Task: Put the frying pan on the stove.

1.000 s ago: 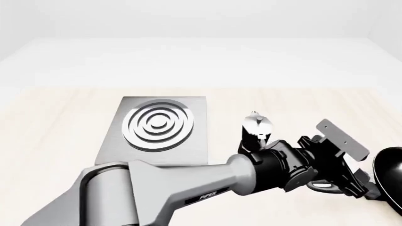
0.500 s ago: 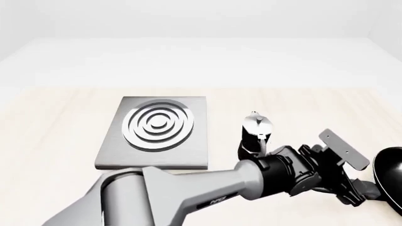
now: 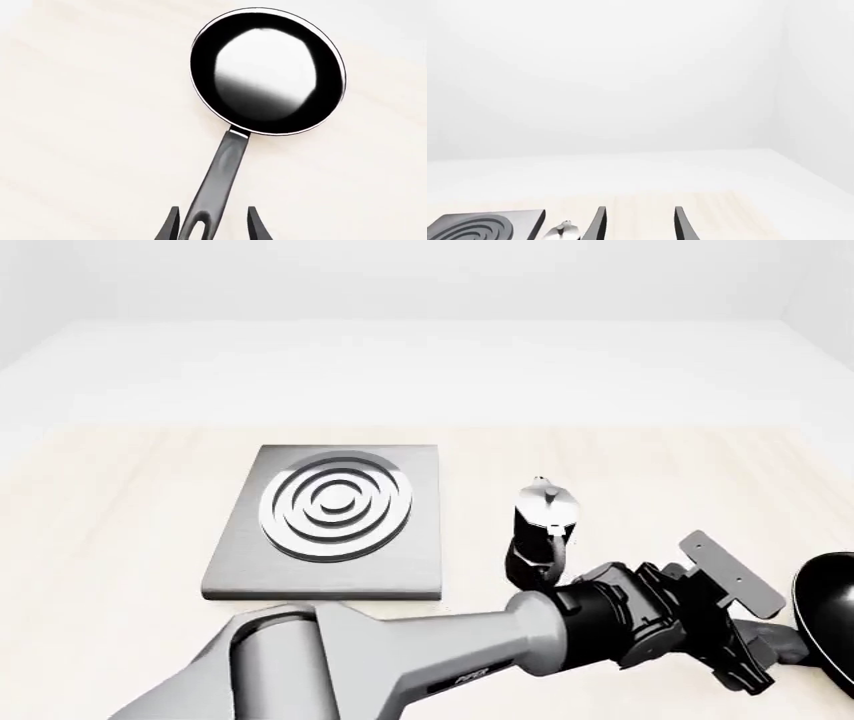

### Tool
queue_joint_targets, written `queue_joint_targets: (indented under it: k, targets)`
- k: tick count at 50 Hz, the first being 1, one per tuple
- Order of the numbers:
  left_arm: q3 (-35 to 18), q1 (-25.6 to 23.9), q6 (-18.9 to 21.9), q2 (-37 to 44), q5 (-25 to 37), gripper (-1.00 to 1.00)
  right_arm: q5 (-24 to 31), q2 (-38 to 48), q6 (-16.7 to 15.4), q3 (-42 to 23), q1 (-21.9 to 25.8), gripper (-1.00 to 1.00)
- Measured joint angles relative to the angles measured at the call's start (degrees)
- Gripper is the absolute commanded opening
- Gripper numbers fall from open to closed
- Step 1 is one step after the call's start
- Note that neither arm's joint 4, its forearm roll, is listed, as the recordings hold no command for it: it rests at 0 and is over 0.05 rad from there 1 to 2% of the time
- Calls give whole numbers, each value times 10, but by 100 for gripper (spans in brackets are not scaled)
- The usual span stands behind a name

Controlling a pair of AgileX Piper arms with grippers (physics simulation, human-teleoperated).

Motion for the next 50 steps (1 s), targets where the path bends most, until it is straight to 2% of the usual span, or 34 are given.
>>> queue_joint_targets:
  k: [24, 44, 50]
  targets:
    - [17, -5, -23, 2, -7, 100, -11, 0, 2, 9, 1, 100]
    - [-38, 6, -15, 34, 40, 100, -10, 0, 7, 3, 2, 100]
    - [-37, 6, -22, 34, 38, 100, -9, 0, 9, 1, 2, 100]
